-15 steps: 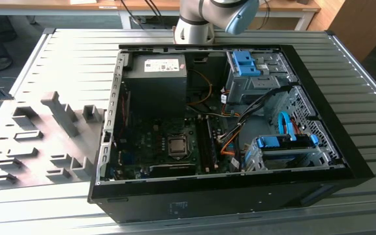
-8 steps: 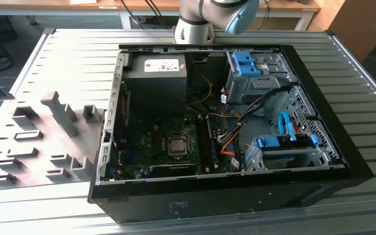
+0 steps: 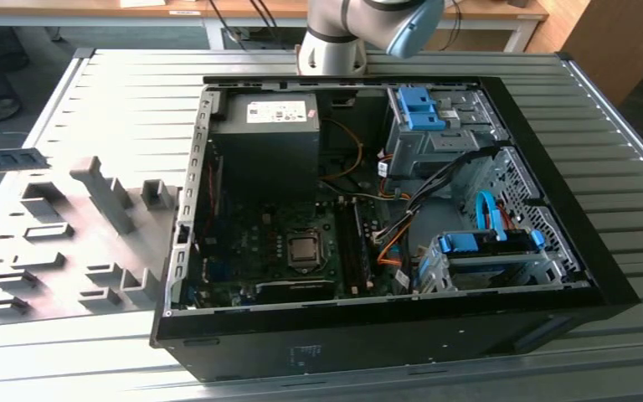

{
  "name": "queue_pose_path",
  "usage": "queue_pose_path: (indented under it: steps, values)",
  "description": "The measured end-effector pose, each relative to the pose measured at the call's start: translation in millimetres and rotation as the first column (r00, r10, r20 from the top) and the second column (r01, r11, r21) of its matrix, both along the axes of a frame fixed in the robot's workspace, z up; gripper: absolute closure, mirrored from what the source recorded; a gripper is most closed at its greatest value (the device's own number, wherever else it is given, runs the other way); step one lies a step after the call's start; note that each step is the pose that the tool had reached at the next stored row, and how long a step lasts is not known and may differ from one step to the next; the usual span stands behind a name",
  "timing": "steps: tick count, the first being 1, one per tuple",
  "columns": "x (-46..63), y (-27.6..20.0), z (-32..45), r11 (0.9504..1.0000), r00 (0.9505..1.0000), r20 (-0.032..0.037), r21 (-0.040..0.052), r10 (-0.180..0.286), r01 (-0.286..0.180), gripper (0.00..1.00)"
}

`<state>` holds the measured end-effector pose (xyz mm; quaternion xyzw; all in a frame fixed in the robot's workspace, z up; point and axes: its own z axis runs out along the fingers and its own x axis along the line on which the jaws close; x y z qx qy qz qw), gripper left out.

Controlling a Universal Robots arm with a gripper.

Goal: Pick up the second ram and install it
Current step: 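Pick up the second ram and move it above second insertion slot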

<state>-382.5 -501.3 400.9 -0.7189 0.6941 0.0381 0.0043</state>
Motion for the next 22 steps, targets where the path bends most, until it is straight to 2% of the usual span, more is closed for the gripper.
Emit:
queue_pose_path:
  steps: [8, 22]
  values:
    - [24.7, 1.6, -0.1, 1.0, 1.0, -0.0005, 0.0001, 0.0, 0.0, 0.86]
    - [56.0, 2.6, -0.1, 1.0, 1.0, -0.0008, 0.0002, 0.0, 0.0, 0.86]
